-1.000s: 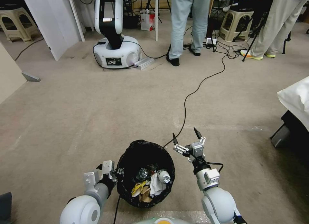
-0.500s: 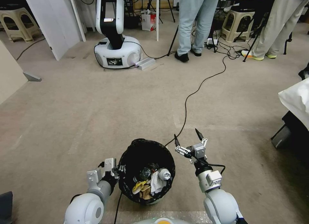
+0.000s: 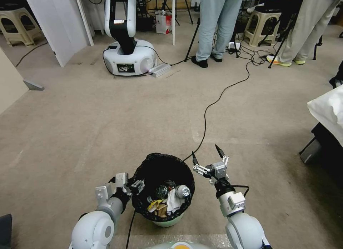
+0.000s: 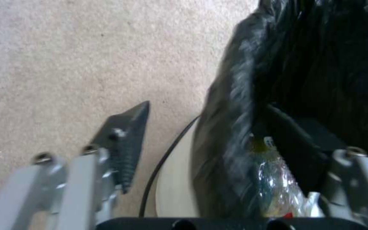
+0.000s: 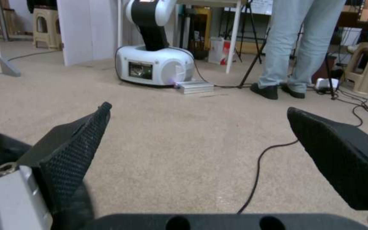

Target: Pick up the trash bin, then pick up the garbage from the floor and place it into the trash bin.

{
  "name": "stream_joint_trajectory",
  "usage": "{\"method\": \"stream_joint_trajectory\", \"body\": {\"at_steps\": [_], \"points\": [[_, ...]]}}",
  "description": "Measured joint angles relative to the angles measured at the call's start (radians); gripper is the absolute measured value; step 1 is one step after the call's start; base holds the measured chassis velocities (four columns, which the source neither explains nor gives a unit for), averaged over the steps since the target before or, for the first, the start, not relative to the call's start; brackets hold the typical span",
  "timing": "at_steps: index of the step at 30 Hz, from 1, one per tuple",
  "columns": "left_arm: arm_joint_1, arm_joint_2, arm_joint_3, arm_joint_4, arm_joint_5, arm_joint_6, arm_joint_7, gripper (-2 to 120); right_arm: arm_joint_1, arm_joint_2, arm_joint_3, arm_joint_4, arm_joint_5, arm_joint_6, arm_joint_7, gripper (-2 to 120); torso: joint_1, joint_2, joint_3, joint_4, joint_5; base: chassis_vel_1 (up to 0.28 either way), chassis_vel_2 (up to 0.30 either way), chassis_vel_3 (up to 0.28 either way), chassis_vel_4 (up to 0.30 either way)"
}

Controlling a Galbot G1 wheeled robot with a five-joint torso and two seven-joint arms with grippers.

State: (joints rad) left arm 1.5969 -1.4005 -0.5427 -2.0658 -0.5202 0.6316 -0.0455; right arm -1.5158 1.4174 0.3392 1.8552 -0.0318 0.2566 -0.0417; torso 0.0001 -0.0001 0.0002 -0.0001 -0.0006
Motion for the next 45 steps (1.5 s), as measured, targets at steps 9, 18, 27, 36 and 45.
{"method": "stream_joint_trajectory", "body": {"at_steps": [9,18,27,36,45], "points": [[0.007,0.004,-0.021,-0.026,-0.001,0.0,0.0,99,-0.004,0.0,0.001,0.003,-0.003,0.002,-0.001,100,0.0,0.0,0.0,0.0002,0.0005,0.0,0.0,0.0,0.0],[0.024,0.009,-0.045,-0.081,0.047,-0.036,-0.008,100,-0.003,0.0,-0.002,0.004,-0.004,0.002,-0.001,100,0.0,0.0,0.0,0.0002,0.0006,0.0,0.0,0.0,0.0],[0.036,-0.016,-0.034,-0.051,0.295,-0.351,-0.059,100,-0.005,0.011,0.004,0.019,-0.017,0.002,0.02,100,0.0,0.0,0.0,0.0001,0.0006,0.0,0.0,0.0,0.0],[0.071,-0.034,-0.046,-0.014,0.443,-0.554,-0.043,100,-0.038,0.051,0.021,0.057,-0.048,0.013,0.118,100,0.0,0.0,0.0,0.0002,0.0006,0.0,0.0,0.0,0.0],[0.048,-0.039,-0.042,0.02,0.475,-0.626,-0.051,100,-0.044,0.065,0.03,0.062,-0.059,0.02,0.147,100,0.0,0.0,0.0,0.0001,0.0006,0.0,0.0,0.0,0.0]]}}
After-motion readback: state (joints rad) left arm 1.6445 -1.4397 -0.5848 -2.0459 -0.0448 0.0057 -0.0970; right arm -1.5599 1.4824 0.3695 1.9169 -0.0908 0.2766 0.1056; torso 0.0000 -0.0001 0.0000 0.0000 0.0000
